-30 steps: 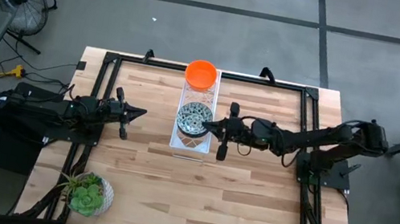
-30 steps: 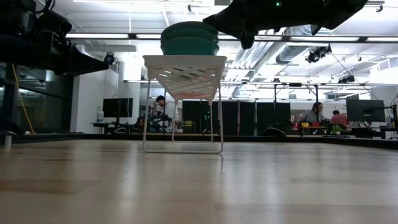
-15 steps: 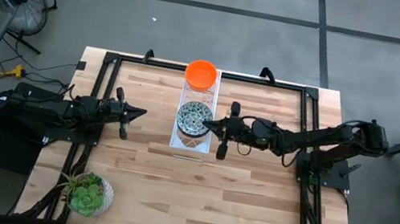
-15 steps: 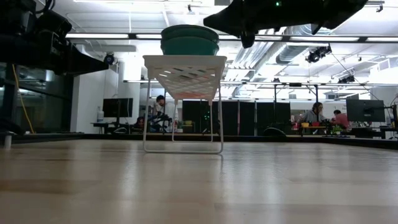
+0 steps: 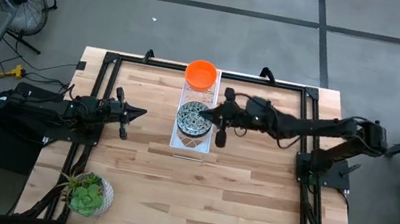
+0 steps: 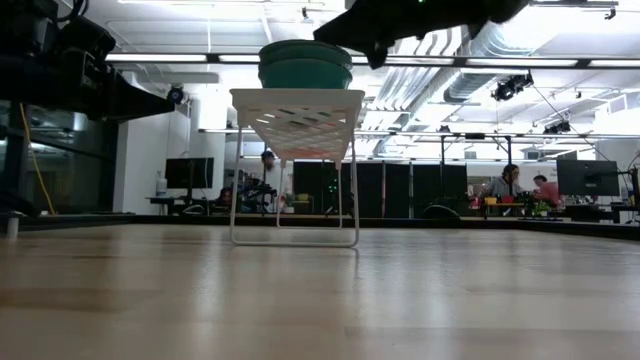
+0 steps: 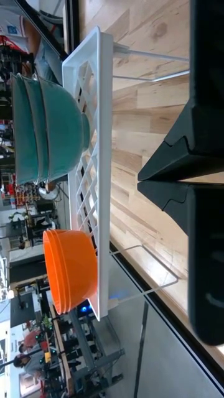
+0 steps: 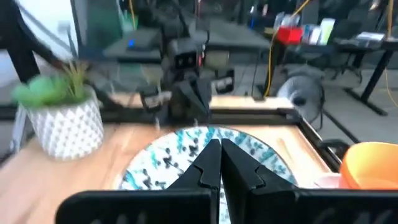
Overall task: Pick & Place Mini bowls
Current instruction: Stack the blue white pattern bowl on top of the other blue white pattern bowls on the shelf
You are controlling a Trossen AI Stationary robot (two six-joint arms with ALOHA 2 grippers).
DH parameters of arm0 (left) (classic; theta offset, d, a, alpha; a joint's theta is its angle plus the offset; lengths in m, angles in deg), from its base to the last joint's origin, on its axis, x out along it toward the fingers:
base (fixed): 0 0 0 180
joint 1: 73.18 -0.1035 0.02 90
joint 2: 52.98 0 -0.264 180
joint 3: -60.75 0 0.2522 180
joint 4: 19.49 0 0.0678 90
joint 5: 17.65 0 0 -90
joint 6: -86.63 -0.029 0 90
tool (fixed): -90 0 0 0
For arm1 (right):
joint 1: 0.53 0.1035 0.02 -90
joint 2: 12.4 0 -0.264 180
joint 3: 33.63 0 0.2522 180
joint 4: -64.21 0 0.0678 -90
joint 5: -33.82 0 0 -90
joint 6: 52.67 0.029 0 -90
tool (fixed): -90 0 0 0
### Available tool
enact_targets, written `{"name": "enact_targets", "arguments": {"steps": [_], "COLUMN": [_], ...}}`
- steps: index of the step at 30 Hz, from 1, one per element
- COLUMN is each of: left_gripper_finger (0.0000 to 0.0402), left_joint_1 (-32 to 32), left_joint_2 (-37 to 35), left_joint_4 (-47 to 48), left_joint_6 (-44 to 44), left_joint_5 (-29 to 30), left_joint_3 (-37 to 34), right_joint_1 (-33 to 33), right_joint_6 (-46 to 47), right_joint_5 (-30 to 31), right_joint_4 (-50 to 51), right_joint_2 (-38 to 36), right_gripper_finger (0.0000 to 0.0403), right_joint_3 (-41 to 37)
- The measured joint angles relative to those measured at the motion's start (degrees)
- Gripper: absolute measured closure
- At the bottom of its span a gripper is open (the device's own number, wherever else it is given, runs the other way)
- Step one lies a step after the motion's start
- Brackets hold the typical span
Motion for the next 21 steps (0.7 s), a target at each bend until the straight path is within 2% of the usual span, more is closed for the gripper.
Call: {"name": "enact_targets", "arguments": {"steps": [6, 13, 21], "left_gripper_finger": [0.0401, 0.0401, 0.0401], "left_joint_1": [0.00, 0.00, 0.02], "left_joint_2": [0.00, 0.02, 0.02], "left_joint_4": [0.01, 0.02, 0.02], "left_joint_6": [0.00, 0.00, 0.00], "left_joint_5": [0.00, 0.00, -0.02], "left_joint_3": [0.00, 0.00, 0.00], "right_joint_1": [-3.19, -5.42, -5.42], "right_joint_6": [-3.91, -4.09, -5.21], "right_joint_5": [-3.65, -9.68, -10.00], "right_joint_4": [13.04, 14.75, 16.18], "right_joint_2": [0.19, 5.12, 12.79], "right_gripper_finger": [0.0403, 0.0403, 0.0403], "right_joint_3": [7.31, 11.85, 19.01]}}
